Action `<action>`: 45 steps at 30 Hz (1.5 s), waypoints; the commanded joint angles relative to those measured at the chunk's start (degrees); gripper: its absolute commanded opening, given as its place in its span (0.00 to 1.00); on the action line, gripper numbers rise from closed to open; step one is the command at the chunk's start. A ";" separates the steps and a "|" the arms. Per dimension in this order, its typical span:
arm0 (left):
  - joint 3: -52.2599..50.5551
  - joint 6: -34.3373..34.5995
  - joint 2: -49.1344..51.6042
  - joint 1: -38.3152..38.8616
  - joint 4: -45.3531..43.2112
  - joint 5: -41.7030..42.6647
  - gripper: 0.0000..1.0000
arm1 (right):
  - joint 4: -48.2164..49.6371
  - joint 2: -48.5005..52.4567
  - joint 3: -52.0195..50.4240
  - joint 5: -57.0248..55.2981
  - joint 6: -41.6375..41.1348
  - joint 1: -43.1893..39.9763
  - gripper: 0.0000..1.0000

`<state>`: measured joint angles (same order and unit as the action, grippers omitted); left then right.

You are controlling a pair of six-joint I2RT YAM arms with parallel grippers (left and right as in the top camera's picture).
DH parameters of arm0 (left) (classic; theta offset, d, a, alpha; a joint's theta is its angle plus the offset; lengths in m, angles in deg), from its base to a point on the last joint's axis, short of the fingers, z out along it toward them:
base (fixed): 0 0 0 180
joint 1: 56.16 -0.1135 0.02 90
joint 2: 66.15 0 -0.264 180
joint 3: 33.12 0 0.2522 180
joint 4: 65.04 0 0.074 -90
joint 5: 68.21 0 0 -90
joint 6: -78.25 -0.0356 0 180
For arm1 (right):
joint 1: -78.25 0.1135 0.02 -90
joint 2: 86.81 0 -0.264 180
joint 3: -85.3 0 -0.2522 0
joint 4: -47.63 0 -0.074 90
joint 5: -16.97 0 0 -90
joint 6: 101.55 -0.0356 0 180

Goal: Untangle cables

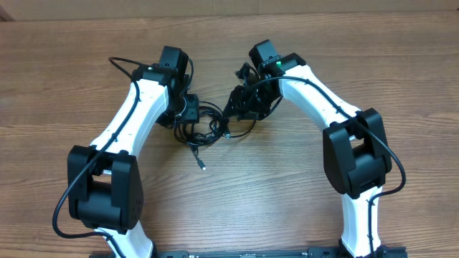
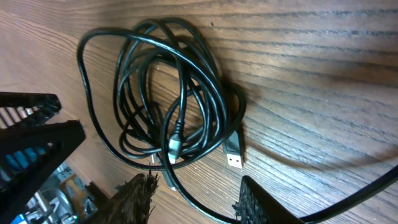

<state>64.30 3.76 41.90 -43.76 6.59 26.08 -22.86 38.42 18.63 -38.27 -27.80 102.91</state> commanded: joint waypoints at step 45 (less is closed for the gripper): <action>-19.02 32.46 1.36 6.45 -28.72 8.85 0.22 | -4.87 0.26 0.87 -13.33 0.17 -0.90 0.45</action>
<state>47.34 34.34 42.76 -38.12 -20.62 34.28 -27.65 38.42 18.63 -50.99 -27.82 102.28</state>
